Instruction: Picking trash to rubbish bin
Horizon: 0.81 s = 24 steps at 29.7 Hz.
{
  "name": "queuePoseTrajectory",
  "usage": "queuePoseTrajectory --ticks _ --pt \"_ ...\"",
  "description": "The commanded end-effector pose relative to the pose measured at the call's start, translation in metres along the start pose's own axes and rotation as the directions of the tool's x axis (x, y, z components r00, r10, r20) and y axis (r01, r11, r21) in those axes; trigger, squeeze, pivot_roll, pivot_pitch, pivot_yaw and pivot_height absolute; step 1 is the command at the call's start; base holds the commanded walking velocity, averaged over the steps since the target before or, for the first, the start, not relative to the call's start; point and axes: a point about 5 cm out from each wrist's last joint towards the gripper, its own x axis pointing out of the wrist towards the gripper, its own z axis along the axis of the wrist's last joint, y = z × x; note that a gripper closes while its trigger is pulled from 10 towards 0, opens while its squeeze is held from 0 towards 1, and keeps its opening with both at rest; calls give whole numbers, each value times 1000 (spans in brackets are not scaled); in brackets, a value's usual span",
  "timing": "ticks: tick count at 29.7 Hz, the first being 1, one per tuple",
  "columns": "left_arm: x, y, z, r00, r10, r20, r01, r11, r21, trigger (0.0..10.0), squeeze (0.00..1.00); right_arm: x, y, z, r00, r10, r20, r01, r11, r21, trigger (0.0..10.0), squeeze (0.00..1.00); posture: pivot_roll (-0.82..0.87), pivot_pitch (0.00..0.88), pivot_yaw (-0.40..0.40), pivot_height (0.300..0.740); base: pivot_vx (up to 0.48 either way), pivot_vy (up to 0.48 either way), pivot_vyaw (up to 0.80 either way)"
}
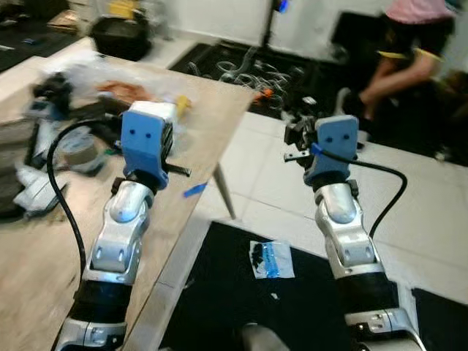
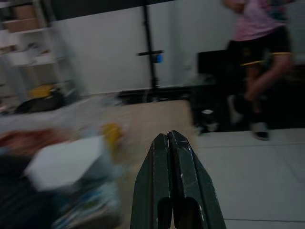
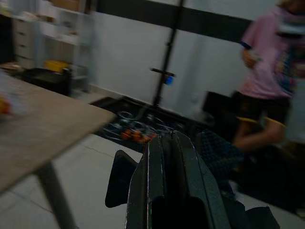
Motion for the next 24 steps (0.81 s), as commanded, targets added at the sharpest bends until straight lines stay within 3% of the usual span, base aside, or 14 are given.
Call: queuePoseTrajectory --ticks 1,14,24 --pt "1 0 -3 1000 -10 -12 10 1000 16 10000 0 -2 -2 -2 1000 -14 -4 14 1000 6 10000 0 32 31 -11 740 0 0 -800" --pt "1 14 -4 999 27 -26 -25 998 63 10000 0 -3 4 -5 1000 -3 -15 3 1000 23 10000 0 39 38 -8 740 0 0 -800" --pt "-9 25 -17 996 54 -78 -49 997 66 10000 0 -12 10 -20 997 23 -71 -20 999 32 10000 0 34 43 -9 740 0 0 -800"
